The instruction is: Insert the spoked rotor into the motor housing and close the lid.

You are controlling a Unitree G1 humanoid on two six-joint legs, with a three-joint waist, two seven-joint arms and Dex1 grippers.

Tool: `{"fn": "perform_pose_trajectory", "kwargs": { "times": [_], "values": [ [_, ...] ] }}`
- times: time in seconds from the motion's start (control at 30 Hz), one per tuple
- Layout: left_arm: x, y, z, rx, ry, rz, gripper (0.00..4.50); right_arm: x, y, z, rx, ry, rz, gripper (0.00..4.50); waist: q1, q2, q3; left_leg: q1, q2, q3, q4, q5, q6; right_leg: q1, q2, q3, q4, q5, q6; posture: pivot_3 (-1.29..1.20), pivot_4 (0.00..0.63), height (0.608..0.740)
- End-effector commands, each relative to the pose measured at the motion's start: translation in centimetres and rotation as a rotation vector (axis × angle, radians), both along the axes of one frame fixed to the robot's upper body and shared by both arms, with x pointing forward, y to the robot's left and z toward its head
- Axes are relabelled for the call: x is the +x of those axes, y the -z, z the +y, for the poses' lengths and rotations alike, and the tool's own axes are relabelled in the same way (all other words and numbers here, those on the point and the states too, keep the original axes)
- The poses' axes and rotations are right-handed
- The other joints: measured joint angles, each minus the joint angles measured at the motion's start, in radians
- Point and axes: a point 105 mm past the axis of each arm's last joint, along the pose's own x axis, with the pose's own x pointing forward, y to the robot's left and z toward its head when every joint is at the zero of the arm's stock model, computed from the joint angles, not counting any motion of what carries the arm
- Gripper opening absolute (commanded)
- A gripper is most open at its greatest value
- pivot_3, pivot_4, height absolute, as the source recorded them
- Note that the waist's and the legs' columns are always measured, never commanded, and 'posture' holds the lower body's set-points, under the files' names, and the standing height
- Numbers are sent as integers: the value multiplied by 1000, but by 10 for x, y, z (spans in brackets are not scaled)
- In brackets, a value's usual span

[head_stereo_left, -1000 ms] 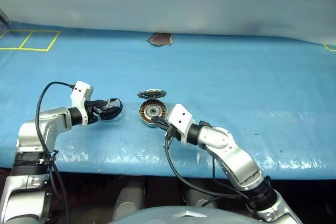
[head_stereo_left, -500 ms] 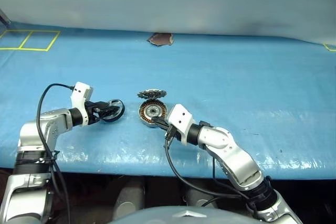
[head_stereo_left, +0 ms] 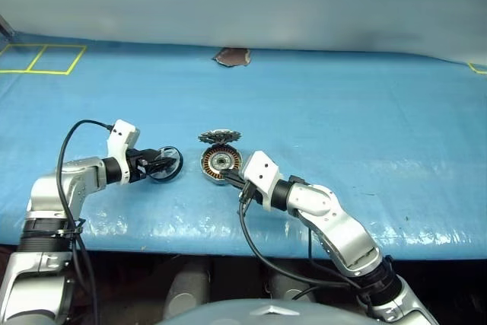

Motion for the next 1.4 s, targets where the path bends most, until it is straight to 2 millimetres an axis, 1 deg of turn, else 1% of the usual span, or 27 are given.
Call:
{"fn": "perform_pose_trajectory", "kwargs": {
  "times": [0.03, 0.17, 0.27, 0.37, 0.6, 0.67, 0.8, 0.97, 1.07, 1.1, 1.23, 1.33, 1.4],
  "values": [
    [-4, 3, 5, 46, 0, 7, 3317, 1, -7, -1, 20, 8, -25, 0, 0, 0, 0, 0, 0, 0, 0, 0, 0, 0, 0, 0, 0, 0, 0, 0, 150, 740],
    [-4, 8, 6, 73, 3, 21, 3317, 1, -7, 0, 22, 7, -27, 0, 0, 0, 0, 0, 0, 0, 0, 0, 0, 0, 0, 0, 0, 0, 0, 0, 150, 740],
    [-4, 10, 3, 68, 8, 27, 2728, 2, -7, 1, 23, 6, -28, 0, 0, 0, 0, 0, 0, 0, 0, 0, 0, 0, 0, 0, 0, 0, 0, 0, 150, 740],
    [-4, 10, 1, 59, 15, 32, 1750, 2, -7, 0, 22, 7, -27, 0, 1, 0, 0, 0, 0, 0, 0, 0, 0, 0, 0, 0, 0, 0, 0, 0, 150, 740],
    [-3, 10, 1, 39, 0, 39, 1750, 1, -7, 0, 23, 6, -25, 0, 1, 0, -1, 1, 0, 0, 0, 0, 0, 1, 0, 0, 0, 0, 0, 0, 150, 740],
    [-2, 11, 4, 45, -25, 39, 1523, 1, -7, 0, 23, 6, -25, 0, 1, 1, -1, 1, 0, 0, 0, 0, 0, 1, 0, 0, 0, 0, 0, 0, 150, 740],
    [-1, 10, 5, 41, -31, 33, 1504, 1, -7, 0, 23, 7, -25, 0, 2, 1, -1, 1, 0, 0, 0, 0, 0, 1, 0, 0, 0, 0, 0, 0, 150, 740],
    [2, -1, 2, -67, -46, 0, 1504, 2, -7, 0, 22, 9, -24, 0, 2, 0, -1, 1, 0, 0, 1, 0, 0, 1, 0, 0, 0, 0, 0, 0, 150, 740],
    [1, -16, -2, -195, -42, -33, 1504, 2, -7, -2, 23, 16, -25, 0, 2, 0, -1, 0, 0, 0, 0, 0, 0, 0, 0, 0, 0, 0, 0, 0, 150, 740],
    [1, -19, -2, -214, -40, -39, 1504, 2, -7, -2, 24, 18, -25, 0, 2, 0, -1, -1, 0, 0, 0, 0, 0, 0, 0, 0, 0, 0, 0, 0, 150, 740],
    [-2, -19, 1, -206, -39, -27, 1504, 5, -7, -5, 22, 35, -29, 0, 1, -1, 0, -1, 0, 0, 0, 0, 0, 0, 0, 0, 0, 2, 4, 0, 150, 740],
    [-6, -24, -3, -235, 4, -26, 1504, 7, -7, -8, 21, 48, -31, 0, 1, -1, 0, -1, 0, 0, 0, 0, 0, -1, 0, 0, 0, 2, 3, 0, 150, 740],
    [-7, -24, -2, -206, 19, -22, 1504, 8, -6, -11, 22, 62, -29, 0, 1, -1, 0, -1, 0, 0, 0, 0, 0, -1, 0, 0, 0, 0, 0, 0, 150, 740]
  ]
}}
